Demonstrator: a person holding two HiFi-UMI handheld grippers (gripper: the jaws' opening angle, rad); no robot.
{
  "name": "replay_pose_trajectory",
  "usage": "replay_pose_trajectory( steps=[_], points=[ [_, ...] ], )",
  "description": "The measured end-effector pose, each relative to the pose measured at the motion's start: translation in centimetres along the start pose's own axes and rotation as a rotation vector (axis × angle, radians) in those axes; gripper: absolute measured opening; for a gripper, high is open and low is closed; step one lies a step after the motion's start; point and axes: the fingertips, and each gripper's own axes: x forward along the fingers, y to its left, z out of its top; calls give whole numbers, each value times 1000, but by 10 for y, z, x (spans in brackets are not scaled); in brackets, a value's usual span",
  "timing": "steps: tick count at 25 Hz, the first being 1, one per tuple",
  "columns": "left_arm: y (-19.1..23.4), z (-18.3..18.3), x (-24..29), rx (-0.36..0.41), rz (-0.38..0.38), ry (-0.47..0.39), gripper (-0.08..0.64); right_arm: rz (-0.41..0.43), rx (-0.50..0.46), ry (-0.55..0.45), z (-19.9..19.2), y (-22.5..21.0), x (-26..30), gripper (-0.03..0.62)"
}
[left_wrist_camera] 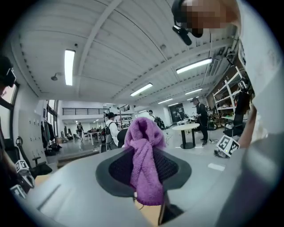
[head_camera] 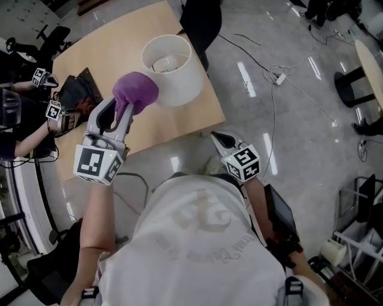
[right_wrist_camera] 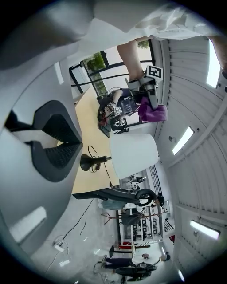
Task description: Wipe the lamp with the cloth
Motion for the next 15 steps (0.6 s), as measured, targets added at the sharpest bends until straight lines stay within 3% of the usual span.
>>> replay_pose_trajectory(
  steps=[8, 12, 15],
  points=[
    [-29, -131, -61, -56, 16, 171, 112, 33, -61, 31, 6, 39, 7, 12],
    [-52, -184, -81, -157, 20, 239, 112, 32, -66, 43, -1, 51, 3, 12],
    [-68, -208, -94, -279, 29, 253, 112, 40, -72, 31, -1, 61, 1, 12]
  ],
)
